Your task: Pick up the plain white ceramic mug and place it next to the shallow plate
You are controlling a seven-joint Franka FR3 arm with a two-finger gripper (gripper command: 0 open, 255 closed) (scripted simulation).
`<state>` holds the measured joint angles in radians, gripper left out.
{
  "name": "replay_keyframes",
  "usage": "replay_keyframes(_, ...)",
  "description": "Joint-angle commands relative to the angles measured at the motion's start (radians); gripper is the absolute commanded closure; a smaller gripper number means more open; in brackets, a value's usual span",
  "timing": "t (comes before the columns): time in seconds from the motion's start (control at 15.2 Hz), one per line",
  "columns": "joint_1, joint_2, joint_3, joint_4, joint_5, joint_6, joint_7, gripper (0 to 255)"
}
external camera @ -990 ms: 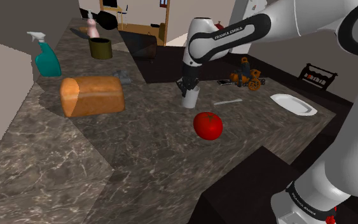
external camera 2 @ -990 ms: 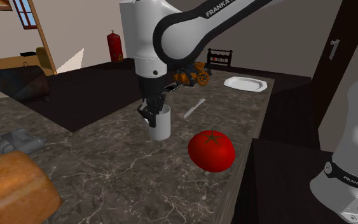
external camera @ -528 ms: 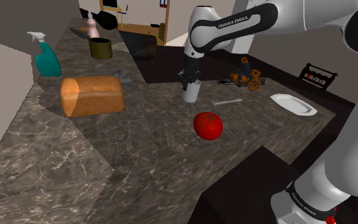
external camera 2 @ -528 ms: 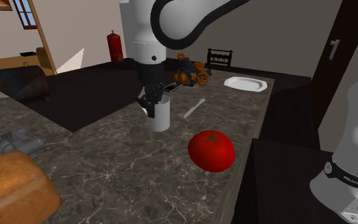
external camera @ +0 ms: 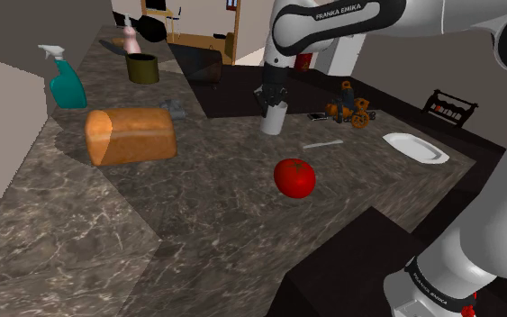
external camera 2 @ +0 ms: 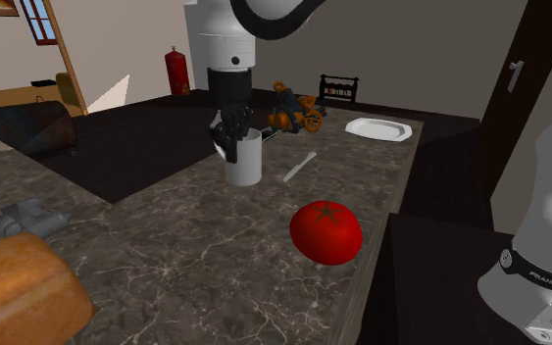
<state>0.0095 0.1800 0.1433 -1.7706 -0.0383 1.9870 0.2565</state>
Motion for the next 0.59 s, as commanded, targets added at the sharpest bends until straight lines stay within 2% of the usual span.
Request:
replay_keyframes(0.0, -0.001, -0.007, 0.0, 0.02, 0.001, -0.027, -0.002, 255)
replay_keyframes(0.53, 0.0, -0.019, 0.001, 0.112, 0.004, -0.131, -0.005, 255)
